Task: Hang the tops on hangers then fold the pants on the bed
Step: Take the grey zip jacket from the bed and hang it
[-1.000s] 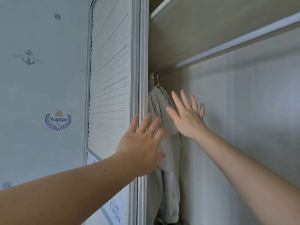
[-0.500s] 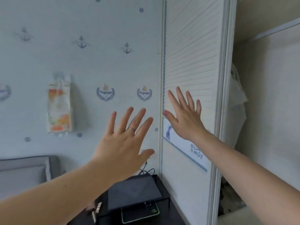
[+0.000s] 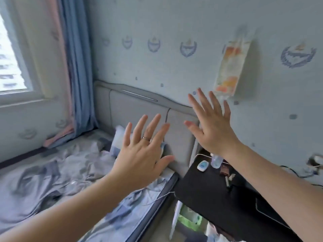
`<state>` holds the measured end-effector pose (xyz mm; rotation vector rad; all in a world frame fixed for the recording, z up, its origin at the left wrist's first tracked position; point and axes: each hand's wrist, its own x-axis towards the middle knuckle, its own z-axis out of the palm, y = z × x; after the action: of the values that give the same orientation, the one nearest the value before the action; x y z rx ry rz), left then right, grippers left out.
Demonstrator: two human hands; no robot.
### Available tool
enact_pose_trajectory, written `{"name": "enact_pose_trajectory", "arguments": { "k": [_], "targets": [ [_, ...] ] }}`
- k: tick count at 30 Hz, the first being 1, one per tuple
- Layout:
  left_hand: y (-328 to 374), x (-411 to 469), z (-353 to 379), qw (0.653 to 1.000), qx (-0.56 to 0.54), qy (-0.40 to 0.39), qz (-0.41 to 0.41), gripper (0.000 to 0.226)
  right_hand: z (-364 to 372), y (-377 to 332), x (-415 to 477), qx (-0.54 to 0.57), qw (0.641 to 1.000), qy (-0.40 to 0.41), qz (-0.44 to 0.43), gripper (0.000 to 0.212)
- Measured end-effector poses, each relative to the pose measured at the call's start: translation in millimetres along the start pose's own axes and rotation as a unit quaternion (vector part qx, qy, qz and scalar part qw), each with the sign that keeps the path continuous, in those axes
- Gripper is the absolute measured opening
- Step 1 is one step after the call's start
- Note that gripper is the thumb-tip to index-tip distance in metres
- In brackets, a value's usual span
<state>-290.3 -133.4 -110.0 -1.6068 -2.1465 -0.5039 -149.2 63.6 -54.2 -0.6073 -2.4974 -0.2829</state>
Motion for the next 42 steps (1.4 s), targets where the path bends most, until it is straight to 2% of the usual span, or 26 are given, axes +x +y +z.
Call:
{"name": "enact_pose_trajectory", "arguments": {
  "k": [5,9,14,20,23,30,35,42],
  "targets": [
    [-81,-71,16,0.99,0.015,-0.016,-0.143,0.081,84,-90,45,0.113,0.986,-0.028,-0.121,0.071],
    [-135,-117,40,0.969,0.03,-0.037,-0.243,0.081,154,-146,72,0.173,0.968,-0.064,-0.172,0.072],
    [-188,-158,88,0.93,0.047,-0.1,-0.351,0.078,241,-190,102,0.251,0.933,-0.138,-0.219,0.072],
    [-228,-194,144,0.849,0.033,-0.188,-0.493,0.077,355,-213,132,0.292,0.892,-0.26,-0.226,0.076],
    [-246,-207,160,0.809,0.023,-0.204,-0.551,0.075,410,-231,145,0.291,0.868,-0.326,-0.236,0.08],
    [-314,-235,199,0.733,0.034,-0.238,-0.636,0.073,517,-311,150,0.281,0.829,-0.412,-0.253,0.069],
    [-350,-276,236,0.669,0.013,-0.237,-0.705,0.071,578,-386,116,0.291,0.799,-0.453,-0.267,0.067],
    [-375,-410,316,0.554,-0.033,-0.263,-0.789,0.073,658,-504,21,0.266,0.743,-0.514,-0.335,0.067]
  ]
}}
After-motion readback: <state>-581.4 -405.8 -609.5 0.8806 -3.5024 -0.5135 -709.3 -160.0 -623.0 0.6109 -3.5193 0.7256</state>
